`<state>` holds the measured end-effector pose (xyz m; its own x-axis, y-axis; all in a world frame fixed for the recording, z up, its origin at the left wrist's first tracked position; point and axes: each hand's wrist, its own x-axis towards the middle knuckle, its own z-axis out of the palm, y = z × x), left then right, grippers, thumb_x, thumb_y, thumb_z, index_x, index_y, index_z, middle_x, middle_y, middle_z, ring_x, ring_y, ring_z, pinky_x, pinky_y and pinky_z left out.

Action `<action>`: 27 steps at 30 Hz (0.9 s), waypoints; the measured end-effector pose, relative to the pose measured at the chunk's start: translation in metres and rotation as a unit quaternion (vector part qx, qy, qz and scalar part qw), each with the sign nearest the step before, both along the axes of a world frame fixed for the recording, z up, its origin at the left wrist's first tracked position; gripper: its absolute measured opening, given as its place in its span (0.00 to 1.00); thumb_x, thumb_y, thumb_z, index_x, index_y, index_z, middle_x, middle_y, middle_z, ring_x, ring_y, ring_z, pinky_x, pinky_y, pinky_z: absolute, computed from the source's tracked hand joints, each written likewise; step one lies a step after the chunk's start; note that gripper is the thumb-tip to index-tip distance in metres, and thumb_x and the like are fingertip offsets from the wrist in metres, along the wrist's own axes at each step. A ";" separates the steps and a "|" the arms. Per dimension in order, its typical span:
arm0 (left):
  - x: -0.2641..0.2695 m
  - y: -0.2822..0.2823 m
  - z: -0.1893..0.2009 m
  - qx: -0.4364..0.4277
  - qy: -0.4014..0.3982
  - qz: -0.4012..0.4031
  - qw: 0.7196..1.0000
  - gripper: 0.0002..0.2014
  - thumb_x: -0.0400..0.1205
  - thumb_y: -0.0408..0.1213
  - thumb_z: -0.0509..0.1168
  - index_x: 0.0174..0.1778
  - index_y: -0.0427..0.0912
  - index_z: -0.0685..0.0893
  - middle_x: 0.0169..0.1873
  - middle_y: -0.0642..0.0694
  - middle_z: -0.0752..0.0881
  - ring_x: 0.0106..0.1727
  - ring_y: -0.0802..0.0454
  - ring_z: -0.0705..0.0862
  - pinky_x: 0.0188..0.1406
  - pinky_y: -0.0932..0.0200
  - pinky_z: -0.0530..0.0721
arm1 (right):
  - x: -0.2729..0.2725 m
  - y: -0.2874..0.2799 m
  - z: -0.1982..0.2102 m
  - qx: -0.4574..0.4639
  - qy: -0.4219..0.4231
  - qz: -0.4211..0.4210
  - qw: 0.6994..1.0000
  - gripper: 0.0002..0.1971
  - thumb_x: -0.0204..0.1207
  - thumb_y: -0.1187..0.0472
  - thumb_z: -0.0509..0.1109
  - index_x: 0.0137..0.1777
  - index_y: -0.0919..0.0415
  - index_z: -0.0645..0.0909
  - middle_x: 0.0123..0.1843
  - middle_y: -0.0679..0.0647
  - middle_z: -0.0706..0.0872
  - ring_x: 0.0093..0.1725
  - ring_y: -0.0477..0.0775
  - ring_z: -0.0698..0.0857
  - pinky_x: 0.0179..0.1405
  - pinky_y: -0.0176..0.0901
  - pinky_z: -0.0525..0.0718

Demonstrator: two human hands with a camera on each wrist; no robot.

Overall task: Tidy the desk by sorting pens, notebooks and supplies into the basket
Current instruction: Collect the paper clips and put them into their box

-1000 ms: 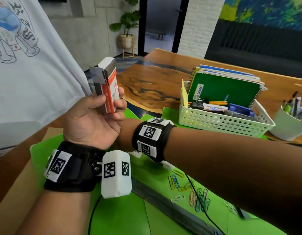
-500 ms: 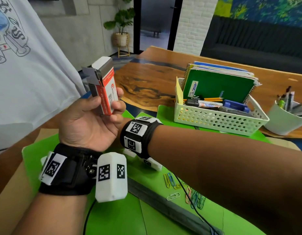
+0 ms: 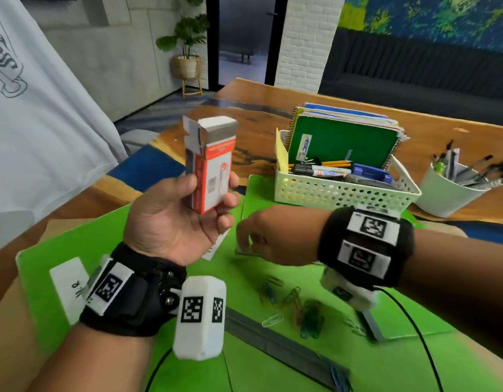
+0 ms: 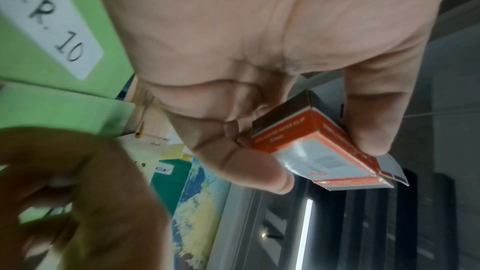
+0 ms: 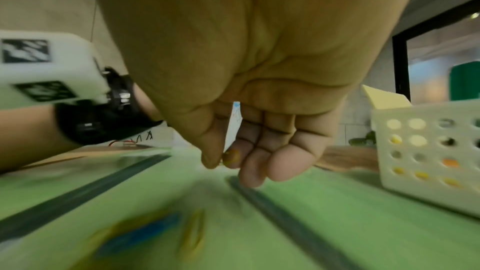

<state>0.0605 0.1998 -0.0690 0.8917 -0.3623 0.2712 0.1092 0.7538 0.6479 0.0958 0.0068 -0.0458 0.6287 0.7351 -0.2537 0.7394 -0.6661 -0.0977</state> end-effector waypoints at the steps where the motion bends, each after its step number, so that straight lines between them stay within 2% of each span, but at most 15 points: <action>1: 0.001 -0.006 -0.004 0.010 0.008 -0.018 1.000 0.31 0.67 0.43 0.80 0.64 0.37 0.81 0.52 0.40 0.84 0.45 0.47 0.83 0.36 0.57 0.83 | -0.014 -0.010 -0.003 -0.024 0.018 -0.001 1.000 0.10 0.80 0.59 0.63 0.55 0.50 0.84 0.47 0.51 0.85 0.42 0.57 0.81 0.45 0.50 0.84; 2: 0.002 -0.012 -0.009 0.025 0.014 -0.031 0.999 0.32 0.66 0.43 0.81 0.64 0.36 0.81 0.52 0.39 0.84 0.45 0.47 0.84 0.36 0.57 0.84 | -0.027 -0.016 -0.008 -0.037 0.036 0.006 0.999 0.09 0.80 0.57 0.63 0.54 0.52 0.85 0.48 0.54 0.84 0.43 0.59 0.82 0.44 0.55 0.84; 4: 0.001 -0.021 -0.017 0.061 0.037 -0.049 0.996 0.32 0.64 0.42 0.82 0.63 0.36 0.84 0.52 0.38 0.85 0.45 0.45 0.85 0.36 0.56 0.86 | -0.042 -0.029 -0.018 -0.030 0.041 0.024 0.998 0.11 0.82 0.51 0.65 0.59 0.53 0.82 0.54 0.56 0.81 0.50 0.61 0.82 0.49 0.59 0.84; 7: 0.001 -0.032 -0.023 0.109 0.067 -0.061 0.990 0.32 0.61 0.42 0.83 0.62 0.38 0.88 0.51 0.37 0.87 0.46 0.44 0.86 0.36 0.56 0.87 | -0.061 -0.045 -0.023 -0.003 0.030 0.010 0.999 0.21 0.80 0.39 0.68 0.69 0.45 0.77 0.63 0.54 0.76 0.62 0.60 0.78 0.59 0.54 0.83; 8: 0.001 -0.035 -0.025 0.113 0.076 -0.064 0.989 0.32 0.61 0.42 0.83 0.62 0.39 0.88 0.51 0.37 0.87 0.46 0.44 0.86 0.37 0.56 0.87 | -0.068 -0.047 -0.023 0.005 0.032 0.016 0.999 0.21 0.79 0.38 0.68 0.70 0.41 0.76 0.66 0.54 0.75 0.64 0.59 0.78 0.61 0.54 0.82; 10: 0.001 -0.038 -0.027 0.119 0.089 -0.074 0.986 0.32 0.63 0.42 0.82 0.64 0.39 0.87 0.51 0.37 0.86 0.47 0.44 0.85 0.38 0.56 0.87 | -0.074 -0.051 -0.025 0.019 0.048 0.023 0.998 0.17 0.80 0.43 0.70 0.68 0.38 0.78 0.68 0.52 0.74 0.65 0.57 0.77 0.62 0.54 0.82; 12: 0.001 -0.041 -0.029 0.123 0.092 -0.090 0.984 0.32 0.64 0.41 0.81 0.65 0.39 0.86 0.51 0.37 0.86 0.47 0.44 0.85 0.38 0.56 0.87 | -0.073 -0.056 -0.028 0.019 0.061 0.027 0.998 0.12 0.80 0.51 0.70 0.62 0.39 0.81 0.67 0.51 0.75 0.62 0.56 0.80 0.59 0.54 0.84; 14: 0.001 -0.043 -0.030 0.122 0.095 -0.104 0.982 0.32 0.64 0.40 0.81 0.66 0.39 0.86 0.51 0.37 0.86 0.47 0.44 0.85 0.39 0.55 0.87 | -0.068 -0.061 -0.030 0.013 0.061 0.043 0.997 0.13 0.79 0.59 0.70 0.60 0.41 0.83 0.63 0.51 0.78 0.56 0.56 0.82 0.53 0.55 0.86; 16: 0.001 -0.045 -0.031 0.131 0.097 -0.113 0.980 0.32 0.64 0.39 0.82 0.66 0.38 0.85 0.51 0.36 0.85 0.47 0.43 0.86 0.40 0.54 0.87 | -0.060 -0.066 -0.027 0.017 0.072 0.046 0.996 0.15 0.80 0.63 0.69 0.61 0.43 0.84 0.60 0.50 0.79 0.54 0.55 0.83 0.52 0.54 0.86; 18: 0.001 -0.047 -0.032 0.150 0.104 -0.113 0.977 0.36 0.63 0.39 0.82 0.69 0.36 0.82 0.51 0.36 0.85 0.47 0.43 0.86 0.41 0.53 0.87 | -0.055 -0.074 -0.020 0.041 0.081 0.037 0.995 0.16 0.80 0.60 0.70 0.65 0.42 0.84 0.61 0.47 0.80 0.55 0.50 0.83 0.55 0.51 0.86; 20: 0.002 -0.048 -0.033 0.156 0.115 -0.108 0.975 0.38 0.62 0.38 0.83 0.70 0.35 0.81 0.51 0.35 0.85 0.47 0.43 0.86 0.41 0.53 0.86 | -0.051 -0.083 -0.013 0.042 0.072 0.035 0.996 0.20 0.79 0.54 0.72 0.69 0.37 0.79 0.64 0.44 0.79 0.60 0.47 0.81 0.59 0.49 0.85; 22: 0.003 -0.048 -0.035 0.146 0.121 -0.109 0.976 0.35 0.62 0.38 0.83 0.66 0.36 0.85 0.51 0.36 0.86 0.47 0.43 0.86 0.41 0.53 0.86 | -0.052 -0.089 -0.010 -0.003 0.076 0.037 0.996 0.27 0.76 0.49 0.74 0.74 0.33 0.74 0.70 0.43 0.75 0.65 0.47 0.80 0.63 0.50 0.85; 24: 0.003 -0.049 -0.035 0.143 0.122 -0.114 0.976 0.34 0.61 0.38 0.83 0.65 0.36 0.86 0.50 0.36 0.86 0.47 0.43 0.86 0.42 0.53 0.86 | -0.057 -0.092 -0.014 -0.041 0.082 0.030 0.995 0.30 0.75 0.48 0.75 0.75 0.32 0.71 0.72 0.44 0.72 0.66 0.48 0.80 0.64 0.50 0.85; 27: 0.002 -0.050 -0.036 0.156 0.122 -0.116 0.973 0.38 0.60 0.38 0.84 0.67 0.35 0.84 0.51 0.36 0.86 0.47 0.43 0.86 0.41 0.52 0.86 | -0.064 -0.087 -0.024 -0.001 0.073 0.034 0.997 0.20 0.78 0.51 0.71 0.69 0.36 0.78 0.66 0.45 0.75 0.58 0.50 0.83 0.56 0.52 0.88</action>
